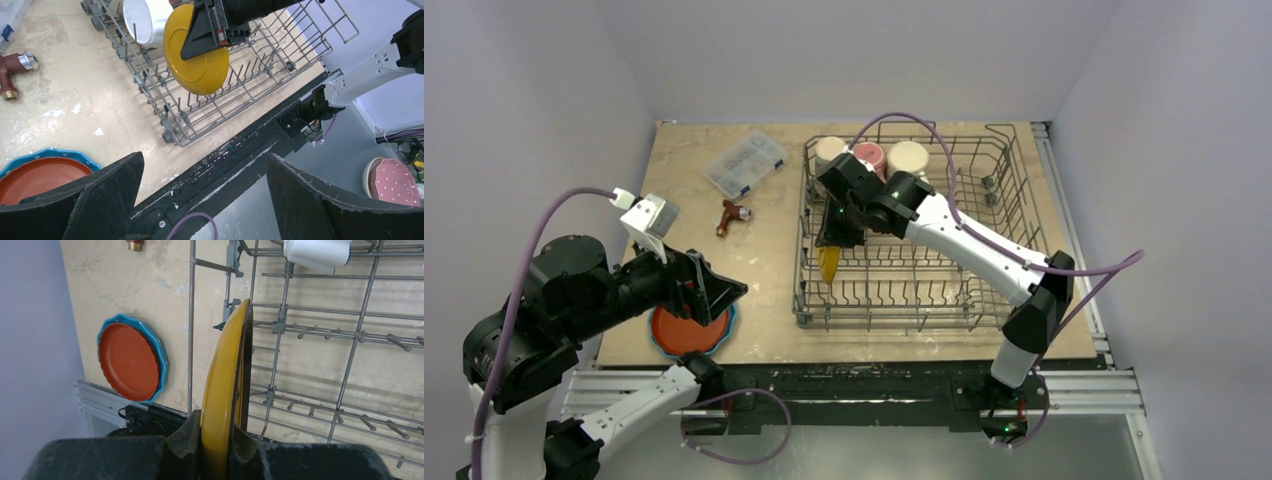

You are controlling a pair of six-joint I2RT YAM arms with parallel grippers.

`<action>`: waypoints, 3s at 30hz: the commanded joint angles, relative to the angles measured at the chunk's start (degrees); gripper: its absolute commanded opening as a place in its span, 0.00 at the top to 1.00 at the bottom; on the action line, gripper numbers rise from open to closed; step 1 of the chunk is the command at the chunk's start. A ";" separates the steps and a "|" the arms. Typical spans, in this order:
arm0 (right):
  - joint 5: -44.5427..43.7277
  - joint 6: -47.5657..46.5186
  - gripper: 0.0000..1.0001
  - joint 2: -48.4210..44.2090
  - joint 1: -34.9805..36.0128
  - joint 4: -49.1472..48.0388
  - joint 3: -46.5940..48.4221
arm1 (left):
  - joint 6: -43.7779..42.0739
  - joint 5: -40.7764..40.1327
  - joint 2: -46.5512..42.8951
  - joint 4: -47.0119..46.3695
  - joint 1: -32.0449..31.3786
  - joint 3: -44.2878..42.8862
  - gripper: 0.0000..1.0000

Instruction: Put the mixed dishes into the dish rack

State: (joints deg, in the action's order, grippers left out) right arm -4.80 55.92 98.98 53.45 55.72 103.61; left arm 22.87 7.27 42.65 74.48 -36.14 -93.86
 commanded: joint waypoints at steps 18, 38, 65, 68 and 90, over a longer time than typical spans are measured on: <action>-5.26 -0.53 0.95 4.64 2.89 -2.49 -3.06 | -1.43 0.82 -1.25 -1.01 0.01 0.96 0.08; -2.92 -1.35 0.70 6.67 3.06 -2.73 -3.12 | -0.42 1.58 -0.93 -0.87 -0.03 1.92 0.08; -4.57 -13.87 0.51 -5.68 4.11 -5.37 -0.55 | 19.41 -19.44 0.08 0.91 0.04 14.15 0.00; -6.57 -17.21 0.50 -9.22 4.12 -6.01 -1.91 | 21.85 -23.97 2.43 0.88 0.15 14.75 0.00; -15.64 -33.84 0.35 -28.51 3.43 -11.49 -17.70 | 36.58 -12.00 17.53 -12.44 25.67 43.76 0.25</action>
State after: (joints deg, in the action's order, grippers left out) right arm -17.63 24.75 76.95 57.30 47.07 87.33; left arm 56.58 -6.81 59.16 69.71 -13.17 -53.98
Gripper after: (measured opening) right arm 0.638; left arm 0.809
